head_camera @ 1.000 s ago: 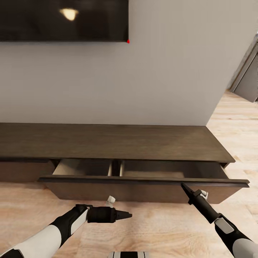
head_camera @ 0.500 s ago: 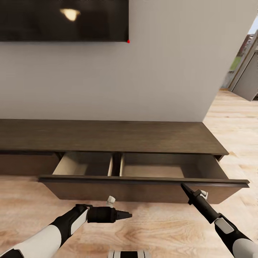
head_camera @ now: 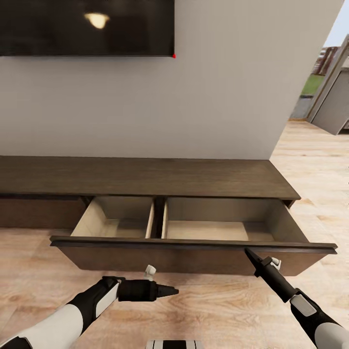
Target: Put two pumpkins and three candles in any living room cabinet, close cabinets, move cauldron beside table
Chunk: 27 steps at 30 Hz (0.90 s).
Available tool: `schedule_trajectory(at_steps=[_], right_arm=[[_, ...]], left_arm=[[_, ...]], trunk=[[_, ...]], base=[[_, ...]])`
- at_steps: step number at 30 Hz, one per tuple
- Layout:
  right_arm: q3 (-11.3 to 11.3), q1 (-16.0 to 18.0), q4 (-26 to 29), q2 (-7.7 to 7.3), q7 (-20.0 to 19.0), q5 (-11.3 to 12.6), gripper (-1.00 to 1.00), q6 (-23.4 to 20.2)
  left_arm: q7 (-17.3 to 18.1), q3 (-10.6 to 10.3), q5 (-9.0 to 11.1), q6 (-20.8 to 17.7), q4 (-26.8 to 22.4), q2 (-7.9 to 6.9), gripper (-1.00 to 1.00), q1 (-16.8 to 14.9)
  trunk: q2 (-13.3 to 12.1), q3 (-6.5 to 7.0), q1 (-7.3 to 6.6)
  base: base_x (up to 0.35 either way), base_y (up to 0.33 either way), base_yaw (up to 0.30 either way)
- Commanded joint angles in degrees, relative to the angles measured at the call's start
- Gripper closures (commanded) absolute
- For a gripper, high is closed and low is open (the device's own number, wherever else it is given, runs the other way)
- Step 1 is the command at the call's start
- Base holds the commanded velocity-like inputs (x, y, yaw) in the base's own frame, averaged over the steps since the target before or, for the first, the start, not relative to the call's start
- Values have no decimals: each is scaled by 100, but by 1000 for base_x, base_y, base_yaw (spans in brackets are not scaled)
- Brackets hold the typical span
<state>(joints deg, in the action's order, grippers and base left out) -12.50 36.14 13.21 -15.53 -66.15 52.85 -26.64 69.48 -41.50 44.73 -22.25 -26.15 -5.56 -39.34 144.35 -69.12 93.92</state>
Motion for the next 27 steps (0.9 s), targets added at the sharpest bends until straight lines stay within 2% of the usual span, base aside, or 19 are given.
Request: schedule_trajectory(at_steps=[1,13,22,23,27], right_arm=[[-114,7,15,-3,-21,137,100,-123],[-113,7,15,-3,-21,137,100,-123],[-113,7,15,-3,-21,137,100,-123],[-113,7,15,-3,-21,137,-100,-123],[-112,7,15,-3,-19,137,-100,-123]], left_arm=[[4,-35,54,-61,-5,-7,-100,-4],[4,-36,54,-61,-5,-7,-100,-4],[4,-34,54,-59,-4,-7,-100,-4],[4,-34,54,-59,-4,-7,-100,-4],[4,-34,54,-57,-4,-7,-100,-4]], trunk=[[3,-3,-4],[3,-3,-4],[3,-3,-4],[3,-3,-4],[3,-3,-4]], base=[[-178,0,0],[-140,0,0],[-32,0,0],[-5,0,0],[-1,0,0]])
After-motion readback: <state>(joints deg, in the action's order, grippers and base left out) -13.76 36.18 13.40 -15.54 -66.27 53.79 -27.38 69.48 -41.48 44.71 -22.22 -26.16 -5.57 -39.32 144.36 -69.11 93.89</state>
